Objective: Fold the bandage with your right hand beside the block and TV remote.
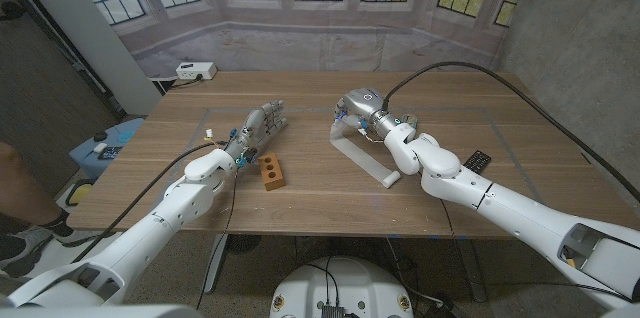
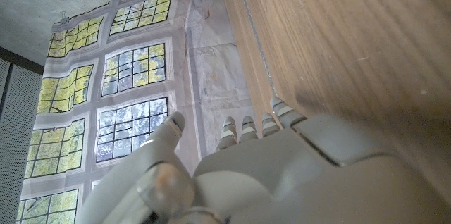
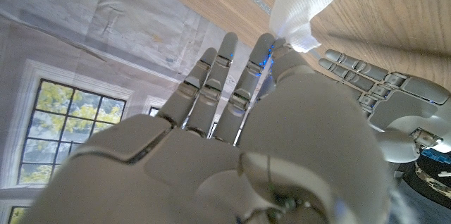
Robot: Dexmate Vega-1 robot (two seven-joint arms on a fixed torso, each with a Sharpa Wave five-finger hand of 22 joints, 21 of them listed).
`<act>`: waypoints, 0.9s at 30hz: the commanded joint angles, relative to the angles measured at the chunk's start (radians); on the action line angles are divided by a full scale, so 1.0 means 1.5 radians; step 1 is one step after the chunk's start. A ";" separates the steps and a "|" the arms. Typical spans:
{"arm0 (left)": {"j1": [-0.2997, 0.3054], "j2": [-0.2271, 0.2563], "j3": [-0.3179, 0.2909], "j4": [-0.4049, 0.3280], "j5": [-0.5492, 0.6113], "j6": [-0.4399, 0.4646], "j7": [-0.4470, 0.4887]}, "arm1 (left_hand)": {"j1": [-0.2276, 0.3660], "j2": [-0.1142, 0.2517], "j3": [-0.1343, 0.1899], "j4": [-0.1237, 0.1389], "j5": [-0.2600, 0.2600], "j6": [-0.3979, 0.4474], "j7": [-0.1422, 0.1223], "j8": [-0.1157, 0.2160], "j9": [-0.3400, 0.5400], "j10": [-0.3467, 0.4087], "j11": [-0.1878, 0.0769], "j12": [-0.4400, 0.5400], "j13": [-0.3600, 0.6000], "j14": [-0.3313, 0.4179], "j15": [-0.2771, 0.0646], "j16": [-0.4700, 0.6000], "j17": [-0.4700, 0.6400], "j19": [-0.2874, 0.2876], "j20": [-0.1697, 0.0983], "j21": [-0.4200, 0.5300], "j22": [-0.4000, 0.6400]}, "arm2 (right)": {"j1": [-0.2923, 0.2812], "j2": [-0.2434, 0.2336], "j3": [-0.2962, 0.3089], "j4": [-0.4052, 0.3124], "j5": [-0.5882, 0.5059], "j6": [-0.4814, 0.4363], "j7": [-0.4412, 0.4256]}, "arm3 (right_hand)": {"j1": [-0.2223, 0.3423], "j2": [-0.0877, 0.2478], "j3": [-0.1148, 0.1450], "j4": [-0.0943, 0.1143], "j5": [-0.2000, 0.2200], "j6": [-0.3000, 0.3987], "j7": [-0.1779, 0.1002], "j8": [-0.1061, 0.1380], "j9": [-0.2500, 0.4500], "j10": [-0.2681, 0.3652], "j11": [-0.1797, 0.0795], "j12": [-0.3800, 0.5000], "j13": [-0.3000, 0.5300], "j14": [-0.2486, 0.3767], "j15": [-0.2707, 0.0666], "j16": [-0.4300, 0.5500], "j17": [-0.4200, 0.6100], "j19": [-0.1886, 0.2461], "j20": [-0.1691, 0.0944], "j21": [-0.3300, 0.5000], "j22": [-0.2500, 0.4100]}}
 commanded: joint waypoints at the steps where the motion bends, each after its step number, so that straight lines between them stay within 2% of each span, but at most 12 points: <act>1: 0.002 0.008 -0.007 -0.007 0.001 -0.003 0.005 | 0.000 0.004 0.004 -0.002 -0.002 0.004 0.000 0.000 0.001 0.004 0.003 -0.001 0.002 0.004 0.002 -0.001 0.001 0.001 0.007 0.002 0.004 | -0.017 -0.011 0.012 -0.016 -0.001 0.001 0.009 | 0.007 0.001 -0.004 0.001 0.000 0.006 0.000 -0.004 0.004 0.004 0.000 0.003 0.002 0.005 -0.098 -0.001 0.003 0.006 -0.060 0.002 0.003; 14: 0.007 0.010 -0.014 -0.007 -0.002 -0.012 0.005 | -0.001 0.004 0.004 -0.002 -0.002 0.004 0.000 0.000 0.001 0.003 0.004 -0.001 0.002 0.003 0.004 -0.001 0.001 0.001 0.008 0.002 0.004 | -0.032 -0.019 0.017 -0.032 -0.013 0.001 0.010 | 0.008 0.002 -0.005 0.001 0.000 0.005 0.001 -0.005 0.004 0.006 0.001 0.003 0.001 0.006 -0.098 -0.003 0.005 0.006 -0.060 0.002 0.002; 27: 0.007 0.015 -0.015 -0.007 -0.003 -0.012 0.000 | -0.002 0.004 0.004 -0.002 -0.002 0.005 0.001 0.000 0.001 0.003 0.004 -0.001 0.002 0.003 0.005 -0.001 0.001 0.001 0.008 0.002 0.004 | -0.061 -0.038 0.037 -0.069 -0.020 -0.018 0.021 | 0.009 0.002 -0.005 0.001 0.000 0.006 0.001 -0.005 0.004 0.005 0.001 0.002 0.001 0.008 -0.098 -0.005 0.007 0.006 -0.060 0.003 0.002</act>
